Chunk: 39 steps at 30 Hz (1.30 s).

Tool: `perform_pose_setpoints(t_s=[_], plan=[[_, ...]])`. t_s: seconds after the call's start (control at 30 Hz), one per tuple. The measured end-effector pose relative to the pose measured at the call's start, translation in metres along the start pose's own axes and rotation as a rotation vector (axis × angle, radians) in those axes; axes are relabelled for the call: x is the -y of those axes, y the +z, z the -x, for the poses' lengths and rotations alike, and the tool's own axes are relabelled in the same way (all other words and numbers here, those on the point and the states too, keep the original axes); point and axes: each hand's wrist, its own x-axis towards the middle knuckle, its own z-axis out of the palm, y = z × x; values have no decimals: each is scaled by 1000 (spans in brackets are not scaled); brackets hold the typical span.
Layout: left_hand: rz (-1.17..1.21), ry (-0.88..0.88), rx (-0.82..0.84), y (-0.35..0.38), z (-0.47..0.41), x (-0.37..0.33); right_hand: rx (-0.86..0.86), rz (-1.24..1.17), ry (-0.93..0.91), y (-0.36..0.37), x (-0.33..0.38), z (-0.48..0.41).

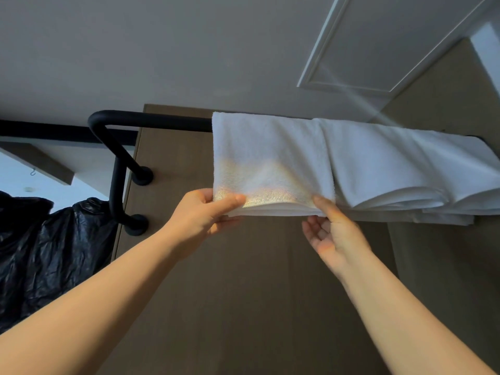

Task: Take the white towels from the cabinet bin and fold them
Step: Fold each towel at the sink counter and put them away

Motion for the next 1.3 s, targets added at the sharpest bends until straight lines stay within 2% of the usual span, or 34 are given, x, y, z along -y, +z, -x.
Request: perform_pose_setpoints(t_s=[0.3, 0.43, 0.6, 0.7, 0.77, 0.87, 1.0, 1.13, 1.3], plan=[[-225, 73, -150, 1, 4, 1, -17, 217, -122, -11, -1, -5], [-251, 70, -223, 7, 5, 4, -45, 341, -172, -16, -12, 0], [-177, -38, -78, -5, 19, 10, -11, 837, -266, -43, -40, 33], [-355, -65, -73, -19, 33, 20, 84, 1144, -316, -56, -49, 59], [-596, -41, -70, -29, 51, 30, 159, 1296, -284, -64, -55, 78], [-849, 11, 57, -41, 93, 48, 241, 1458, -215, -76, -70, 110], [-988, -52, 253, -58, 171, 91, 350, 1621, -72, -96, -103, 167], [-1102, -197, 440, -74, 255, 138, 474, 1767, 115, -119, -146, 226], [-1091, -376, 614, -87, 347, 180, 615, 1882, 320, -142, -195, 292]])
